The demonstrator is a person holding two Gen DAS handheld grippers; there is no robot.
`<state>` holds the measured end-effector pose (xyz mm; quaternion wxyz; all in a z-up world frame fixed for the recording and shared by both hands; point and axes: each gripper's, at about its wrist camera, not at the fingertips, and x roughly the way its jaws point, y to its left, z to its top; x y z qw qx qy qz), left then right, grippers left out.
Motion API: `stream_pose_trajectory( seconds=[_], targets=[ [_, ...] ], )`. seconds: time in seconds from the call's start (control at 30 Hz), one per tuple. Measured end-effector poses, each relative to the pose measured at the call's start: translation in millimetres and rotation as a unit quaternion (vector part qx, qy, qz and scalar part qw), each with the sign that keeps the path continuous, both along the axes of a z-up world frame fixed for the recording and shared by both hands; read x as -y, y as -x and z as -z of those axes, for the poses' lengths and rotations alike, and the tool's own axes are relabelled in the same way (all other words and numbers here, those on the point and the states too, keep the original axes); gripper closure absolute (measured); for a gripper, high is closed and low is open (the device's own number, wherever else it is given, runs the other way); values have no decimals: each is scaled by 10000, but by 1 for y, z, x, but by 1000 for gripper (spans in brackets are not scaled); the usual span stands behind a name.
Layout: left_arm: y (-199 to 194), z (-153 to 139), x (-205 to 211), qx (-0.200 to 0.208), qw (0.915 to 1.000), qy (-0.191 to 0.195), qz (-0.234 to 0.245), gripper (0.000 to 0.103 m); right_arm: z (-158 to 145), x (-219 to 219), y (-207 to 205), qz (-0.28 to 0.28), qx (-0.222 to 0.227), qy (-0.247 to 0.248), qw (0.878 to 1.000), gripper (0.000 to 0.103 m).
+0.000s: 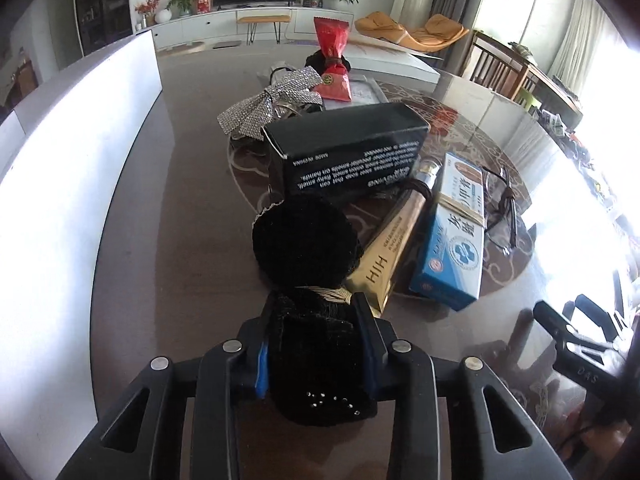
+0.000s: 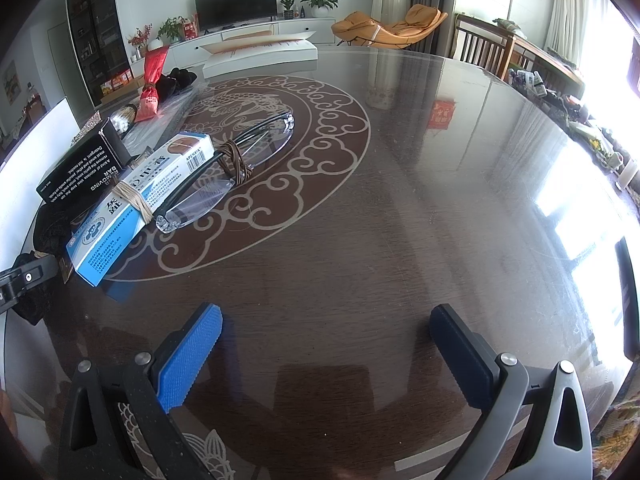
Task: Organize objects
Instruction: 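Move the left gripper to the black velvet pouch and close on it, then lift the black pouch with the left gripper while the right gripper approaches the eyeglasses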
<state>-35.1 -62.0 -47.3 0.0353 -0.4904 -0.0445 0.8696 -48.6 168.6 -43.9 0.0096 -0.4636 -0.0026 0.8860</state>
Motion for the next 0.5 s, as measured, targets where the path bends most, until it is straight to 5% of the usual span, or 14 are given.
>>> stream_pose_trajectory(
  seconds=[0.17, 0.3, 0.5],
  targets=[
    [-36, 4, 5, 20, 9996, 233, 131, 63, 0, 0, 0, 10, -1, 11, 10000, 0],
    [-35, 10, 8, -86, 9996, 229, 102, 34, -1, 0, 1, 14, -2, 2, 10000, 0],
    [-21, 15, -4, -203, 9982, 537, 142, 11, 0, 0, 0, 13, -3, 1, 10000, 0]
  ],
)
